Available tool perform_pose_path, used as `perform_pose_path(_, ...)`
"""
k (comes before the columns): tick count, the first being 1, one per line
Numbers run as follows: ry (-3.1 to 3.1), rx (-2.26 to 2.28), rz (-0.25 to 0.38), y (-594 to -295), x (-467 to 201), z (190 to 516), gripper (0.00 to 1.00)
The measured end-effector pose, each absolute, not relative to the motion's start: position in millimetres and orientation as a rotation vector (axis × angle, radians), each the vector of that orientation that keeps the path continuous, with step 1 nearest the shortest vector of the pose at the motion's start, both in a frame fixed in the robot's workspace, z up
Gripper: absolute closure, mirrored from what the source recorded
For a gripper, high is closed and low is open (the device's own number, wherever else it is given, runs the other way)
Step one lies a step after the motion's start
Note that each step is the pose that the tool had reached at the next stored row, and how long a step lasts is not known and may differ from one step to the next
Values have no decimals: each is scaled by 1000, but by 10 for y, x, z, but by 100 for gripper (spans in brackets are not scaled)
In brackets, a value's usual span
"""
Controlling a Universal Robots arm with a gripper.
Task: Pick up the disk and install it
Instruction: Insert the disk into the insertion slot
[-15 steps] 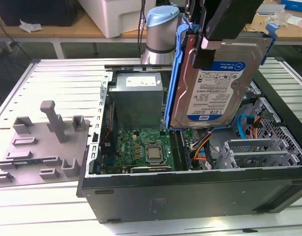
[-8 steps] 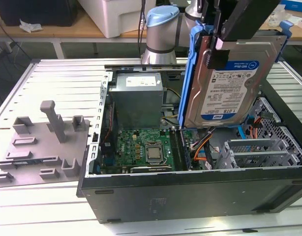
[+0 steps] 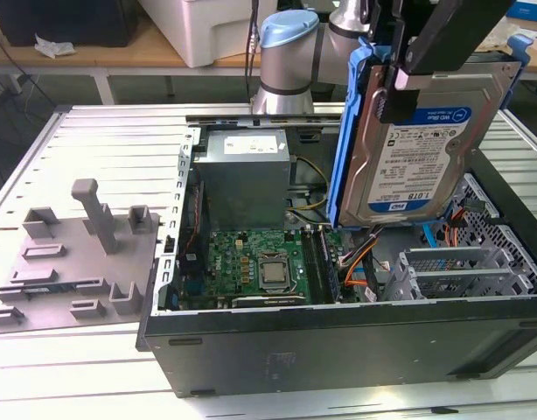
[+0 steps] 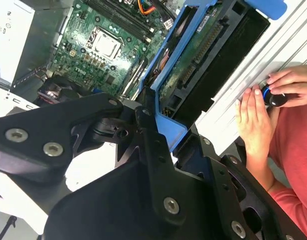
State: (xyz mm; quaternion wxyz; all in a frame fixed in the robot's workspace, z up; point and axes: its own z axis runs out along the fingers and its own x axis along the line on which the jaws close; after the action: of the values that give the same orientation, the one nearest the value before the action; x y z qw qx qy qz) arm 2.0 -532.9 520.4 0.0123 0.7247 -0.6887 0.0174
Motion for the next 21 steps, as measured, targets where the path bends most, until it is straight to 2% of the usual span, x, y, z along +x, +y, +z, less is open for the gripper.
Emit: perform_pose_path(21, -2191, 2288, -21, -5499, 274, 5061, 63)
